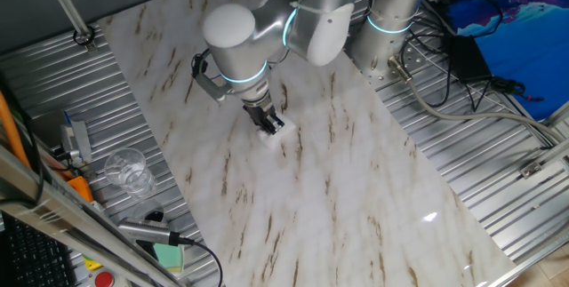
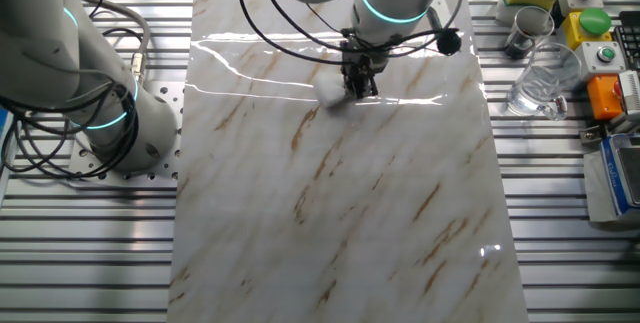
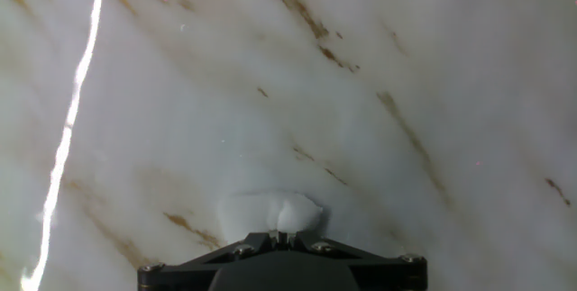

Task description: Clean the tabletop with a sponge

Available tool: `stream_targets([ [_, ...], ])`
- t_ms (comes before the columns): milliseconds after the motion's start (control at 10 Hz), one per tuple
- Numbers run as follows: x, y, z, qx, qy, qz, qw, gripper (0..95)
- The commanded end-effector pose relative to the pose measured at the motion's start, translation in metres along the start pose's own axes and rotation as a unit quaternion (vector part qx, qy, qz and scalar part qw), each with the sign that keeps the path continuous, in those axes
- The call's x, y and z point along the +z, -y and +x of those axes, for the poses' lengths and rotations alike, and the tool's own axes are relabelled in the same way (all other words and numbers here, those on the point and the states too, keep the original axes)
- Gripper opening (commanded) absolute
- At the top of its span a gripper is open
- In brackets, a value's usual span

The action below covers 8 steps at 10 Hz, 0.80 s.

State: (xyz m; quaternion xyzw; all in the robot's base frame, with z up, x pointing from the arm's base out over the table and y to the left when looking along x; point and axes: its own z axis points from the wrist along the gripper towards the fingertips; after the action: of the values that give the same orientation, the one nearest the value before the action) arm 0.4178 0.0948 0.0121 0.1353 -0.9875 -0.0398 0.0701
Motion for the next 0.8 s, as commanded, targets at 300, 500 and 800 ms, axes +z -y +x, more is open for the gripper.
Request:
stream_targets([
  [300,-0.009,0.025,0.015,-0.028,0.015,0.019,0.9993,0.0],
  [500,-0.013,0.057,0.033,-0.050,0.017,0.023,0.9983,0.0],
  [800,-0.015,0.086,0.037,-0.078,0.019,0.026,0.9964,0.0],
])
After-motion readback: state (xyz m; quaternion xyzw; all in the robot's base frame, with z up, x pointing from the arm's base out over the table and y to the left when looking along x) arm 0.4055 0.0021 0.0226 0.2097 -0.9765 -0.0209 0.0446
